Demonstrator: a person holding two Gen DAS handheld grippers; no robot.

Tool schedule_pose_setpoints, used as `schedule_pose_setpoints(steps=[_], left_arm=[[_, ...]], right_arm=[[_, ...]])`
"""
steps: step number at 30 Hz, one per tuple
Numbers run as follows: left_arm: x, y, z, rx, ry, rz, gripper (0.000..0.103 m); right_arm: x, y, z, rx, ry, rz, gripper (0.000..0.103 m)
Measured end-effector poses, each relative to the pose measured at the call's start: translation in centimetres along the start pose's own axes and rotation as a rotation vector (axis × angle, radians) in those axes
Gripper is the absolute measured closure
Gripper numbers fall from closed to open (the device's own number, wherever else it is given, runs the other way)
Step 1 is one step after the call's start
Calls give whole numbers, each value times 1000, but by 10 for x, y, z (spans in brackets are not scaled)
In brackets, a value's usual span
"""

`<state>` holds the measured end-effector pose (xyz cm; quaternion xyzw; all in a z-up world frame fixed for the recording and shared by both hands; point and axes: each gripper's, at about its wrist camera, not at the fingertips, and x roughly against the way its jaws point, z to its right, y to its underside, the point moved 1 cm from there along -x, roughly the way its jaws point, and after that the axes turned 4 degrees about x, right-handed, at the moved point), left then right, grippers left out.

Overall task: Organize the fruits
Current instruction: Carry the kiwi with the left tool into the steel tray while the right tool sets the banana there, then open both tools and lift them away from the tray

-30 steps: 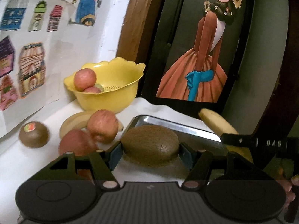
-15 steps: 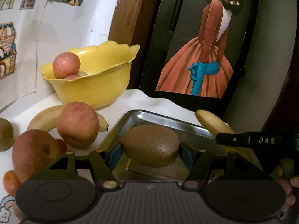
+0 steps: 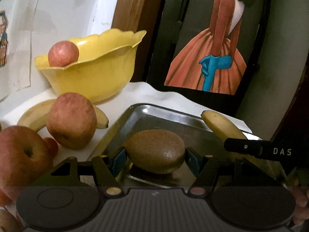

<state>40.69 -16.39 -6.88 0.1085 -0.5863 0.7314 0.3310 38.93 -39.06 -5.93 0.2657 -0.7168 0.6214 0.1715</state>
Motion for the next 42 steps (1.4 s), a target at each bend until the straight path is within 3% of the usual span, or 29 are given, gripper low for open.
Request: schedule_pose_setpoints(steps=[8,15,18,22,29,34,42], left_arm=[[-2,0,2,-6,-10,-8,32],[-3,-2,5,-4,-22,-16,32],[-2,-3,5,4,-22,-18,31],[10,-5,5,8,-19,18,19],[69,-12,7,22,-8,129,5],[124,-18,9,11,-15,206,0],[217,-9,10,-34,-32,308,0]], right_arm=[[-9,-1,-1,7,1,-58,67],[-7,-2,-2,13,3,-58,66],[-3,-2,-3,20,19,-47,57],[9,2,-1,3,26,-34,42],[69,9,-13,9,27,109,20],[126,15,-38,42,7,241,6],[205,31,-93,120,-24,380,1]])
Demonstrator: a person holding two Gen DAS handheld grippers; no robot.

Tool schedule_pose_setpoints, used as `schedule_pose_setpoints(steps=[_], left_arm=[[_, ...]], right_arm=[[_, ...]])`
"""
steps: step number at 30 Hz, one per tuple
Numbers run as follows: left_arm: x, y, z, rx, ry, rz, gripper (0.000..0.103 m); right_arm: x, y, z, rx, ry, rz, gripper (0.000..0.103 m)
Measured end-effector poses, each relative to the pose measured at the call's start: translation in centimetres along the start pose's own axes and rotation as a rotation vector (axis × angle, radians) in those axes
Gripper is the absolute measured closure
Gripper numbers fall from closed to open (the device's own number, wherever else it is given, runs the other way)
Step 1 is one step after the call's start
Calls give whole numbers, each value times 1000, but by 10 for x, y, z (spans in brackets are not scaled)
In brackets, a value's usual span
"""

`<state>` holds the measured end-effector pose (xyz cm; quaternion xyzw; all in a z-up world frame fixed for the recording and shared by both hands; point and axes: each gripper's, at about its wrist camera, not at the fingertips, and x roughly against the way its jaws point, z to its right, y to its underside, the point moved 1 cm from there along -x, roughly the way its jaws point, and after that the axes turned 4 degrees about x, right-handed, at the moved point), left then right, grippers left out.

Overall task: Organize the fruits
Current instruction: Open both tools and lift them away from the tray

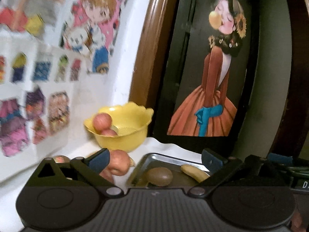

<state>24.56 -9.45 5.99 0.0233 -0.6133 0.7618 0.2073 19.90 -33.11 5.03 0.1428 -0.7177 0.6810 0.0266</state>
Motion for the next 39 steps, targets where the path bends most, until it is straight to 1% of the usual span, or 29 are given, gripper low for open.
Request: schedule_pose_setpoints(steps=[3,8,13,16,20,23,26,28,33,39], left_arm=[[33,-1,-6,-16,-14,31,0],[78,3,-22,-13,-35,56,0],[117,13,-39,-16,-47,68,0],[137,21,-47,-32,-57,66,0],[159,35,-55,-53,-76,37,0],[170,48,-63,-69,-105,6,0],[177,58,-74,-66,-132,-47,0],[180,63,-82,-61,-137,-71,0],[183,69,-97,-50,-156,-106,0],[180,69,-103,-59,-167,-138,0]], right_arm=[[23,-2,-20,23,-19,25,1],[59,3,-52,67,-33,65,1],[89,13,-81,111,-21,84,1],[100,23,-95,131,-10,73,1],[113,38,-114,160,16,32,1],[116,51,-126,174,24,-19,1],[117,64,-138,182,43,-77,1],[118,72,-143,189,56,-102,1],[115,82,-152,191,45,-141,1],[108,84,-157,207,30,-166,1]])
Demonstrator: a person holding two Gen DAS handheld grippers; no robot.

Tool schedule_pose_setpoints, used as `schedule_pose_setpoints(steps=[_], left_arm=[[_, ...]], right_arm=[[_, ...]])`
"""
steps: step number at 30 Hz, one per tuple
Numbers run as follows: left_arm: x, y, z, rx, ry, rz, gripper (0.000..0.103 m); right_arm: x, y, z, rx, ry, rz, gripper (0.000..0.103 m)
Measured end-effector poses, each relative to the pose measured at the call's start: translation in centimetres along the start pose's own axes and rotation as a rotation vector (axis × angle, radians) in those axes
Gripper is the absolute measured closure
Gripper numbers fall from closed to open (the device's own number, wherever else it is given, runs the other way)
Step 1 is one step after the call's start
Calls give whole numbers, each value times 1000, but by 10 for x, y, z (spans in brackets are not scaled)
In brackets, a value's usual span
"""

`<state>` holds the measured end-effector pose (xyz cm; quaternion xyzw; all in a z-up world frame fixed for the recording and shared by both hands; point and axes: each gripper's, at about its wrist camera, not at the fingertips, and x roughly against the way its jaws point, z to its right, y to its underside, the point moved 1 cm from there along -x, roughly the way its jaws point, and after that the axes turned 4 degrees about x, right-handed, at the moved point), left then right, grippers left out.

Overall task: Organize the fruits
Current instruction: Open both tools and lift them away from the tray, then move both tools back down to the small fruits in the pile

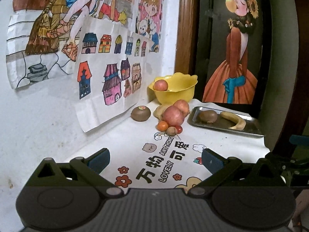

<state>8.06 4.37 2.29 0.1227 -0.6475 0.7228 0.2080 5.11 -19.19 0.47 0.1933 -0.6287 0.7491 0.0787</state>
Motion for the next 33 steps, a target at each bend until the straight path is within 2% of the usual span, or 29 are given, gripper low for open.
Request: schedule_pose_setpoints(steps=[5,12,19,21,25,29,33], left_arm=[[-14,-2,-6,6,32,-59,0],[-35,-9,-14,11,0,-109,0],[-53,-34,-18,-40,3,-80,0],[-63,-40,-18,-46,11,-80,0],[-93,-49,-15,-73,9,-94,0],[-128,-49,-16,-104,-5,-106,0],[-165,-47,-23,-91,-22,-129,0]], right_arm=[[-8,0,2,2,-16,-11,1],[-23,-4,12,22,-50,5,1],[-42,-23,23,91,-171,51,1],[-54,-32,29,93,-175,53,1],[-93,-45,39,96,-193,4,1],[-133,-49,38,130,-249,-40,1],[-170,-50,29,172,-300,-72,2]])
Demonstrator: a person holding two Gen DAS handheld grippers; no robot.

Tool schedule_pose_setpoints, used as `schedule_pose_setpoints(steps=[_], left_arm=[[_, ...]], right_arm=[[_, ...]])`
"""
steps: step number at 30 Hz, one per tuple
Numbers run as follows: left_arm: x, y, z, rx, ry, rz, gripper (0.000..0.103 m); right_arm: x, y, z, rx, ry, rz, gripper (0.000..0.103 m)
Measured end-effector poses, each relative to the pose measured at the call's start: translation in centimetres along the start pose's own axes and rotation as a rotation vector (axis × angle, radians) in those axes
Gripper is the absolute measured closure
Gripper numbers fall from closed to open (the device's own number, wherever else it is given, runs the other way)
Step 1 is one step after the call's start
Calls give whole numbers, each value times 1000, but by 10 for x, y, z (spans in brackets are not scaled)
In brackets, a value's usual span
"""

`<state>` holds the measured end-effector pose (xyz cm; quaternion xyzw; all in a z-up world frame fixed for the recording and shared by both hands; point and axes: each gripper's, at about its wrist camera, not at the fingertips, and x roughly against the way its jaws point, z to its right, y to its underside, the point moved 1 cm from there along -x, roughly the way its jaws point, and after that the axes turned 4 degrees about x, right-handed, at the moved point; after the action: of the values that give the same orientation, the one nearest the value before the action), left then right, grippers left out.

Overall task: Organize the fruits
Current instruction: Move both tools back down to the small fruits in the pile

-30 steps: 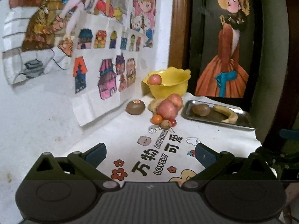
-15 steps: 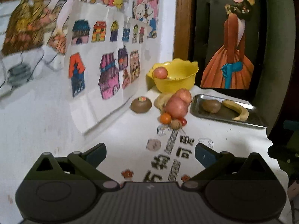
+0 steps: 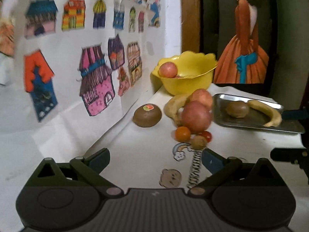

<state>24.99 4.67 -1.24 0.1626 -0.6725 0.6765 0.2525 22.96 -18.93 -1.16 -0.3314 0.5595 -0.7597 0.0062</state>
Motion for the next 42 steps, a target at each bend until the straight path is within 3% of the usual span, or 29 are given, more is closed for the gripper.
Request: schedule_pose_setpoints(steps=[4,10,15,22,33,42], left_arm=[[-28,-3,-8,13,9,0,0],[-46,-1,-10,7,126,11,0],[-50,3,4,-96,228,24,0],[-64,5,22,-194,294,2,5],[-92,0,13,-97,372,-72,21],[-102,-3,10,-70,384,-101,34]], right_arm=[[-29,-6,1,62,-4,-8,11],[-62,-11,13,114,-12,-25,24],[-88,-14,22,120,-100,-62,37],[-110,-17,23,117,-156,-82,42],[-128,-14,27,116,-185,-111,49],[-142,-10,25,100,-213,-131,58]])
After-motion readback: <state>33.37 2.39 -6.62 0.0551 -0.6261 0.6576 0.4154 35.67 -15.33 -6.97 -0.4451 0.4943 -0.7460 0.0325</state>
